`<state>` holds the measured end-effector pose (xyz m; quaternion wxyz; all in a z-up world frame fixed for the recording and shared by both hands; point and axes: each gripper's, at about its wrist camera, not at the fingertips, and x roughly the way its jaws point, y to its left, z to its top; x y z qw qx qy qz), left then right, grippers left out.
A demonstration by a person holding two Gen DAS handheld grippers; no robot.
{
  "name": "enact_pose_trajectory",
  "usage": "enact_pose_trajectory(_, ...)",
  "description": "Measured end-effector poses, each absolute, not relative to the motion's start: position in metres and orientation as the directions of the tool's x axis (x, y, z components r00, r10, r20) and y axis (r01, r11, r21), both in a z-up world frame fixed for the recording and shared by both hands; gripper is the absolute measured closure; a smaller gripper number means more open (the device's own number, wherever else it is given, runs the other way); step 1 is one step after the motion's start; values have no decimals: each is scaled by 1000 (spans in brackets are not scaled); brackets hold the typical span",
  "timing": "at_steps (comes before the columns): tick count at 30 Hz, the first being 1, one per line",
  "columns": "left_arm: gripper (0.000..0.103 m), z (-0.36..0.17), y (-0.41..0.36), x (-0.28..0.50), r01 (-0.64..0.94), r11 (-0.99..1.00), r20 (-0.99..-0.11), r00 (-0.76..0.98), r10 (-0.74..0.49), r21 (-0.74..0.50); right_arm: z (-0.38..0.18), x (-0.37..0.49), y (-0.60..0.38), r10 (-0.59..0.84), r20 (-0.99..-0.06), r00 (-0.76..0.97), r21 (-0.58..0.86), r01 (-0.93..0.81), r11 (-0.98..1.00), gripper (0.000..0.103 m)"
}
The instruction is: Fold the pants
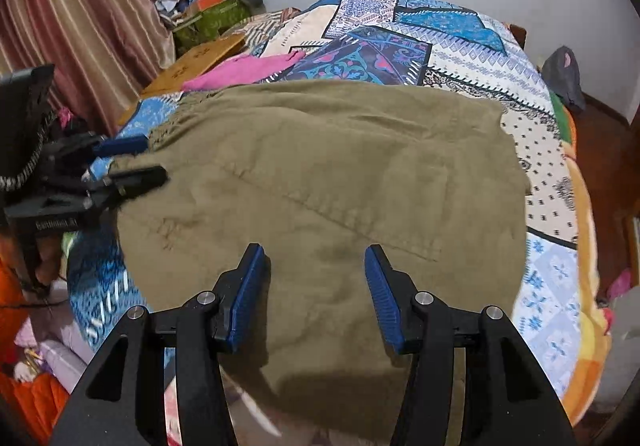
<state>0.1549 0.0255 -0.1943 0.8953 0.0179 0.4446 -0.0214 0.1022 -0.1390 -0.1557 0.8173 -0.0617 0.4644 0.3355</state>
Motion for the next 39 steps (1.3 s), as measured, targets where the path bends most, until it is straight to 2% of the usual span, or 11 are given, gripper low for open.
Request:
enact_pose_trajectory(4,35,-178,53,138,-9,999,-787,616,-29,-44,-147,97,-150,487,-795,362,215,-583,784,55)
enact_pose_trajectory(11,35,-173,85,115,-77,995,-803,596,-6,-65,-124,87,-169,487,-762,427,229,-525,820,55)
enact_pose_trajectory(19,34,-193,81,101,-76,965,-822,544,-170,-251,-103,62,-174,486,-717,500,220,-499,838,53)
enact_pose_trajectory(22,34,-201,71,101,-61,959,-827,523,-206,-278,-107,59,-169,469,-722,510,197,-498,845,52)
enact_pose_trajectory(27,28,-211,61,103,-48,932,-815,503,-288,-359,-117,62,-161,469,-737,487,201,-505,840,52)
enact_pose_trajectory(29,19,-210,57,104,-35,929,-805,511,-301,-369,-121,65,-158,468,-742,480,200,-507,838,52)
enact_pose_trajectory(32,13,-212,56,112,-39,908,-787,516,-339,-417,-127,69,-155,460,-747,480,190,-508,840,52)
enact_pose_trajectory(39,9,-218,64,127,-86,849,-749,523,-406,-521,-148,81,-146,444,-774,452,192,-501,844,52)
